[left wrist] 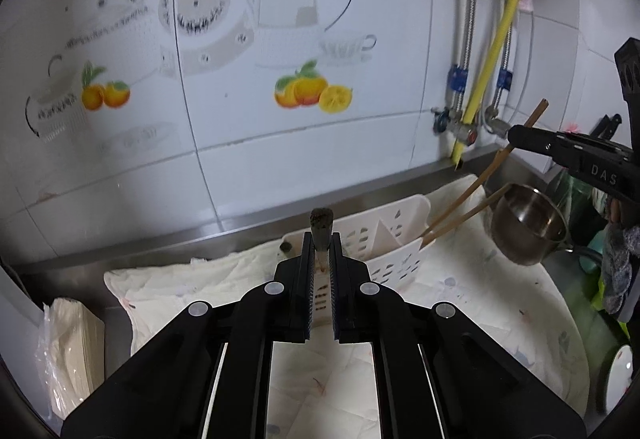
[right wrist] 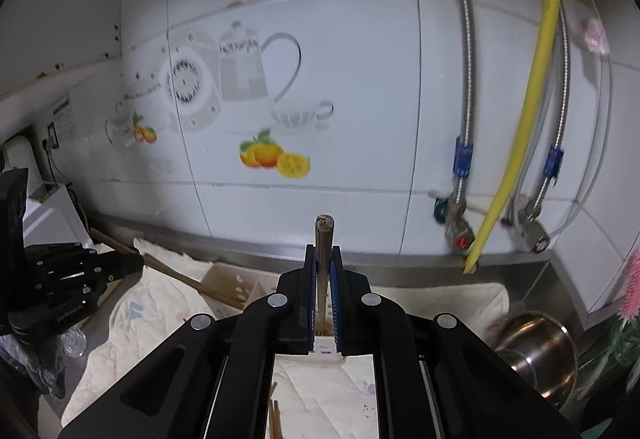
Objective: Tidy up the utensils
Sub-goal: 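Raise both held chopsticks and insert them into the white holder, then open both grippers to drop the chopsticks into the holder and withdraw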
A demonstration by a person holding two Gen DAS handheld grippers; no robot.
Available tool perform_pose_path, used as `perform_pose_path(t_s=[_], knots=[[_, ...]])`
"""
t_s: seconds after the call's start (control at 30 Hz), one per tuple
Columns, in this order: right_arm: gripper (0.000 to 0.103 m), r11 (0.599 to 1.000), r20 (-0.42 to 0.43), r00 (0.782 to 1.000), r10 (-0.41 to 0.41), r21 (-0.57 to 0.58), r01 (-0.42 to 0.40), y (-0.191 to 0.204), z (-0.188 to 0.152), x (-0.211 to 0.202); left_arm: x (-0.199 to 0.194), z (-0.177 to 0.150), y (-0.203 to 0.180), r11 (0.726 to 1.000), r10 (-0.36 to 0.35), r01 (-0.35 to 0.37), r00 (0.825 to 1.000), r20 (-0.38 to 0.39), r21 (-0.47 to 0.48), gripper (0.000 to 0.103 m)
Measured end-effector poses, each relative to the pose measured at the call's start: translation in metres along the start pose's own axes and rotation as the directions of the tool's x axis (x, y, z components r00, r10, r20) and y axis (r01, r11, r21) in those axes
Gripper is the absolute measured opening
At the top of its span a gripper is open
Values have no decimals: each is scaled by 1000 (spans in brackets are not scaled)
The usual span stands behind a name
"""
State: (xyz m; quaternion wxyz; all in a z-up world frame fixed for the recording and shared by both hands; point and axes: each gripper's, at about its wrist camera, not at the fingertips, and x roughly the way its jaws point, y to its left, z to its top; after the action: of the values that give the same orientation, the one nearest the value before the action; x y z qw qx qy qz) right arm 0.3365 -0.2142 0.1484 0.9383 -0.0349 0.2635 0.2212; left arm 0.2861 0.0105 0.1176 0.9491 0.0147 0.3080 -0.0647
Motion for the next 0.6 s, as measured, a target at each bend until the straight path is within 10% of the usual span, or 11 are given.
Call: perform_pose_path(t_s=[0.6], knots=[[10,999,-37,999,18,47,-16,-8,-19,32,-6,-5,4,1000,-5,5,1000,14,-24,12]])
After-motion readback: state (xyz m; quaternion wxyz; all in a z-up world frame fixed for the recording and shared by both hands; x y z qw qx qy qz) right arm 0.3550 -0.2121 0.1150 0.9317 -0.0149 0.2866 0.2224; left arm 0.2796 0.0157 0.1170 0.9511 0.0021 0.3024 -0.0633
